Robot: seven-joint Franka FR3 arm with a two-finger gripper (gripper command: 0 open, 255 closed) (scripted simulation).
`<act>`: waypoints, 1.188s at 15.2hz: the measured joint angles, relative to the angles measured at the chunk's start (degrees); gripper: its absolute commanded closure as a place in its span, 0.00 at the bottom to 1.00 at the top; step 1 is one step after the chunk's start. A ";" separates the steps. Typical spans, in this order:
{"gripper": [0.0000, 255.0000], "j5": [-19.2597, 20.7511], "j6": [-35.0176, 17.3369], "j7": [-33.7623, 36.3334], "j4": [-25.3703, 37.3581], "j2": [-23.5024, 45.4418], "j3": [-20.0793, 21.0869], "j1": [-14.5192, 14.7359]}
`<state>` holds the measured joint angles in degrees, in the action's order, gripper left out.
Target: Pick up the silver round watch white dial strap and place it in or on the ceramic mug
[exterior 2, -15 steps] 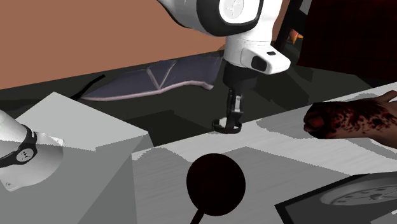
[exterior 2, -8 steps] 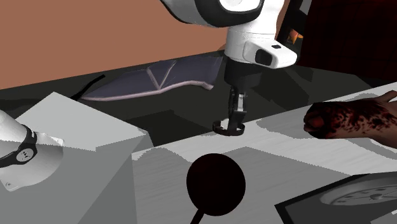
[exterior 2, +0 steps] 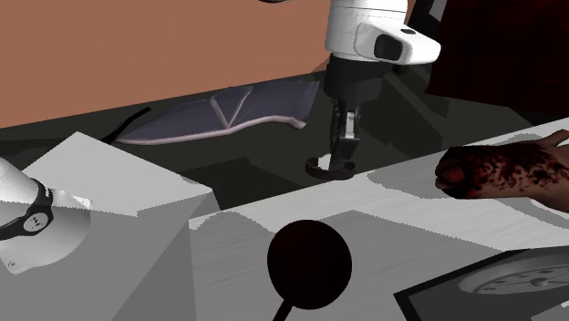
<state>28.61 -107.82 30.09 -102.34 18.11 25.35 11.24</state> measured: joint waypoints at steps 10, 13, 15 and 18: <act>1.00 -1.97 6.15 -2.81 4.35 -2.62 0.64 0.03; 1.00 -2.32 8.07 -3.77 6.13 -3.02 0.70 0.01; 1.00 -2.59 9.37 -4.24 7.18 -3.40 0.79 0.07; 1.00 -2.93 11.26 -4.97 8.74 -3.89 0.91 0.16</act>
<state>25.68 -96.56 25.12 -93.59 14.22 26.26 11.40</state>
